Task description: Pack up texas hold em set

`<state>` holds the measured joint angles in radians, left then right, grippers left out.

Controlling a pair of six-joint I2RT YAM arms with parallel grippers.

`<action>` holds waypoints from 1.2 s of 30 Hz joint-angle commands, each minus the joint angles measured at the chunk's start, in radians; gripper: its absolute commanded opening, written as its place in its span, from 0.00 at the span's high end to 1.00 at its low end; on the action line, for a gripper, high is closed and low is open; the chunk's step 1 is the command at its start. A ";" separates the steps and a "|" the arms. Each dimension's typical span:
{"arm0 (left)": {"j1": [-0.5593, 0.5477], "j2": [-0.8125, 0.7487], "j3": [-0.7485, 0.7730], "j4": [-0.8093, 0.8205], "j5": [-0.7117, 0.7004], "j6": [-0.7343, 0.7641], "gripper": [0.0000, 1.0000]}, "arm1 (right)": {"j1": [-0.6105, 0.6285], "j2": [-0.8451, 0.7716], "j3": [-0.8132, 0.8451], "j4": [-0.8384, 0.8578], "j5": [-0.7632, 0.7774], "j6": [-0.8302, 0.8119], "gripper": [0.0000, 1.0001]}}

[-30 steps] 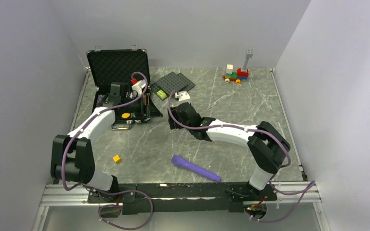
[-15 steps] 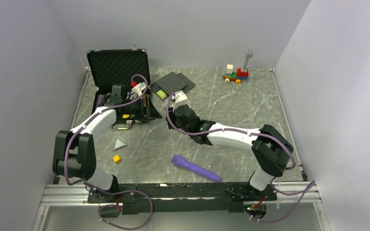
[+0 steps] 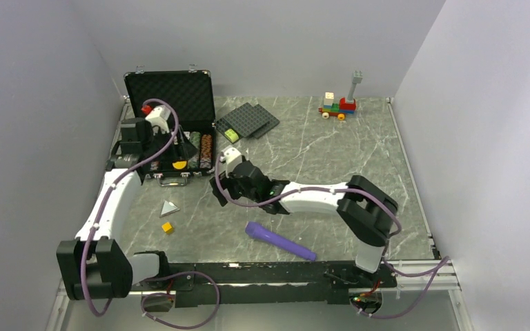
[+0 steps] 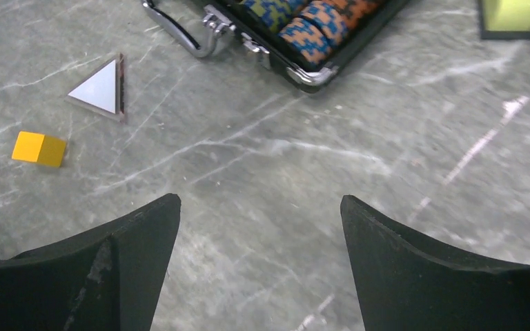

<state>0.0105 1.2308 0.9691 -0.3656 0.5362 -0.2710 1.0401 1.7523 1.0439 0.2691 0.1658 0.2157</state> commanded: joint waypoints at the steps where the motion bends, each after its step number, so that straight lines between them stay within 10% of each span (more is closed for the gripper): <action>1: 0.059 -0.100 0.007 -0.033 -0.158 0.066 0.27 | 0.026 0.108 0.134 0.017 -0.094 -0.036 0.09; 13: 0.208 -0.301 -0.073 -0.019 -0.444 0.052 0.11 | 0.112 0.450 0.501 0.048 -0.159 0.008 0.09; 36: 0.255 -0.270 -0.083 0.003 -0.402 0.019 0.08 | 0.215 0.746 0.881 -0.161 -0.097 -0.094 0.10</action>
<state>0.2588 0.9630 0.8829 -0.3931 0.1165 -0.2337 1.2461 2.4691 1.8565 0.1265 0.0368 0.1459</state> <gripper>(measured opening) 0.915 0.902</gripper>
